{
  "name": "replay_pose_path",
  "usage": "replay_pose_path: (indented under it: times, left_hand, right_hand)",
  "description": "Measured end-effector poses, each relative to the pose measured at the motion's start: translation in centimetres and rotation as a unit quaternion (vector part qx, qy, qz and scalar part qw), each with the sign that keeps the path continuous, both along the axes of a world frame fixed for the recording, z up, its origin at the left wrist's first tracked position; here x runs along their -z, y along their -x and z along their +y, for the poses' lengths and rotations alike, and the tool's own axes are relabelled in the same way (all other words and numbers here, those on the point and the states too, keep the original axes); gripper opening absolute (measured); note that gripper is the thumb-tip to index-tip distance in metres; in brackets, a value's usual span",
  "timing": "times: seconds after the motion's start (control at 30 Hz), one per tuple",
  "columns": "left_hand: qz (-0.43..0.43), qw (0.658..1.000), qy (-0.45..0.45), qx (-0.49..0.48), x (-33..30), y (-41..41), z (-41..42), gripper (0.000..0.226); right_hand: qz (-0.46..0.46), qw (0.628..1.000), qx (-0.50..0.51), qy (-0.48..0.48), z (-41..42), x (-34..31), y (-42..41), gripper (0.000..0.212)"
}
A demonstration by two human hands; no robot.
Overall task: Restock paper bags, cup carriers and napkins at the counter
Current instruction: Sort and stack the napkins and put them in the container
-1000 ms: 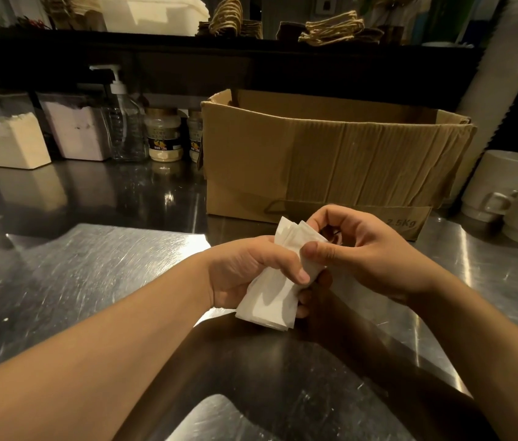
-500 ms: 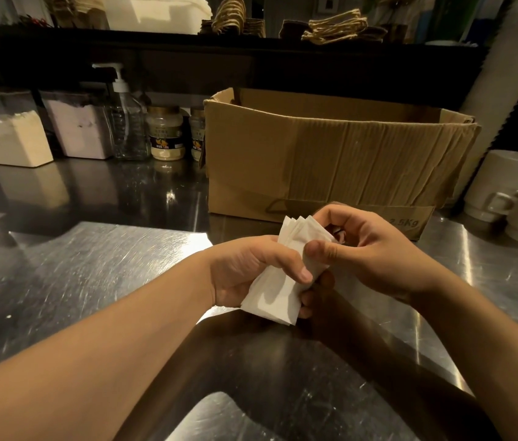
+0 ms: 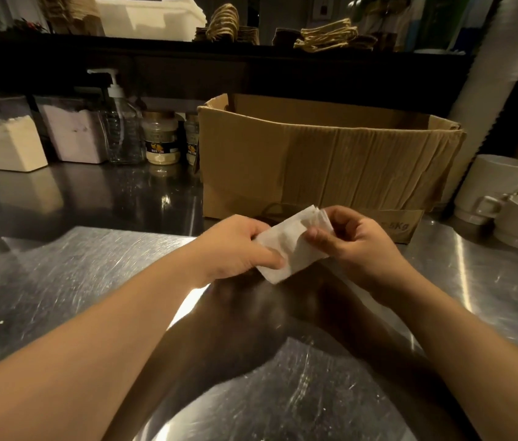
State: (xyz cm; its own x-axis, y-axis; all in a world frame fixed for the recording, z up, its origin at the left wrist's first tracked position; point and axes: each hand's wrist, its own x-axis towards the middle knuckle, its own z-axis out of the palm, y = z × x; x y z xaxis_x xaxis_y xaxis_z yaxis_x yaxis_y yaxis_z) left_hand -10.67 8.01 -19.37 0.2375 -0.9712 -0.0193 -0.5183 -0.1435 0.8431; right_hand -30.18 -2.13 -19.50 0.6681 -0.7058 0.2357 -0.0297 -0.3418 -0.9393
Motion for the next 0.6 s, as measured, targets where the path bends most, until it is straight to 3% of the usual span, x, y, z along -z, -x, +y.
replay_pose_path:
  times: [0.13,0.23,0.33,0.43,0.6]
  left_hand:
    - [0.019,0.996,0.048,-0.075,1.3,-0.1,-0.4,0.023]
    - [-0.049,0.996,0.008,-0.072,2.1,0.1,-0.7,0.032]
    - [-0.093,0.993,-0.019,-0.074,2.1,0.2,-0.9,0.047]
    - [-0.075,0.996,-0.012,-0.047,2.1,0.3,-1.0,0.054]
    - [-0.115,0.992,-0.024,-0.037,2.4,0.4,-1.1,0.064]
  right_hand:
    - [0.087,0.991,0.098,0.039,-1.5,1.2,-0.4,0.022]
    - [0.138,0.981,0.119,0.061,-2.0,1.8,-0.8,0.038]
    - [0.274,0.943,0.138,0.127,-2.5,1.5,-0.8,0.057]
    - [0.410,0.888,0.114,0.177,-2.9,1.7,-0.9,0.075]
    - [0.473,0.856,0.062,0.200,-2.3,1.7,-1.3,0.088]
